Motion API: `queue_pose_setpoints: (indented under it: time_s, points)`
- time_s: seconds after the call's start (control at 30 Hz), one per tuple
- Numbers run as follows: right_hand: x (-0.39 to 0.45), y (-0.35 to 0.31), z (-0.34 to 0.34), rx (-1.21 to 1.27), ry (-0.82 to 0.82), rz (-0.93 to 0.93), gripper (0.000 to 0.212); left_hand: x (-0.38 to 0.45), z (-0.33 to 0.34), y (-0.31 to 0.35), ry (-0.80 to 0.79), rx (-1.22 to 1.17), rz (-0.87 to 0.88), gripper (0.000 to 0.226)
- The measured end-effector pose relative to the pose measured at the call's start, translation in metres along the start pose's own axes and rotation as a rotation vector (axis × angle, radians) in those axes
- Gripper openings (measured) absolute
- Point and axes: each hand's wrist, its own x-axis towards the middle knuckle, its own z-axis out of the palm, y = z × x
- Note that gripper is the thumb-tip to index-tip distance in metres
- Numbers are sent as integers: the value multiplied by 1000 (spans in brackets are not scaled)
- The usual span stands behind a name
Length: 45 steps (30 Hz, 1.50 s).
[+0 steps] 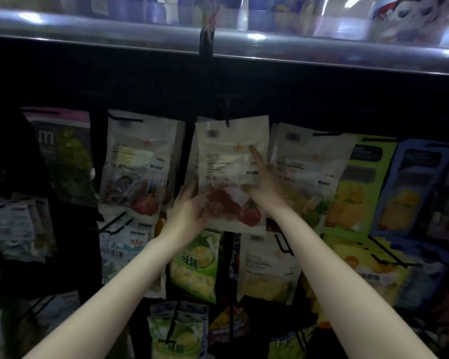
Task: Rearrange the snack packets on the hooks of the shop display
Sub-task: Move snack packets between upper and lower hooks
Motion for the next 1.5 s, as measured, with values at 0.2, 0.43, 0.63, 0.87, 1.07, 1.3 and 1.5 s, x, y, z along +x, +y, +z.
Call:
queue_pose_setpoints:
  time_s: [0.2, 0.43, 0.63, 0.87, 1.07, 1.3, 1.5]
  points:
    - [1, -1, 24, -238, 0, 74, 91, 4, 0, -3, -56, 29, -46, 52]
    - [-20, 42, -1, -154, -41, 173, 52, -12, 14, 6, -28, 218, -43, 53]
    - [-60, 80, -54, -222, -5, 269, 51, -25, 50, 36, -81, 228, 185, 54]
    - [-107, 129, -70, -165, -259, 408, 54, -45, 99, 38, -270, 281, 218, 55]
    - [-112, 157, -44, -297, -249, 156, 73, -50, 96, 26, -381, 330, 146, 57]
    - [-89, 172, -24, -477, -300, 145, 77, -42, 98, 30, -323, 286, 151, 62]
    - [-81, 155, -17, -335, -76, 253, 26, -35, 105, 35, -315, 163, 128, 62]
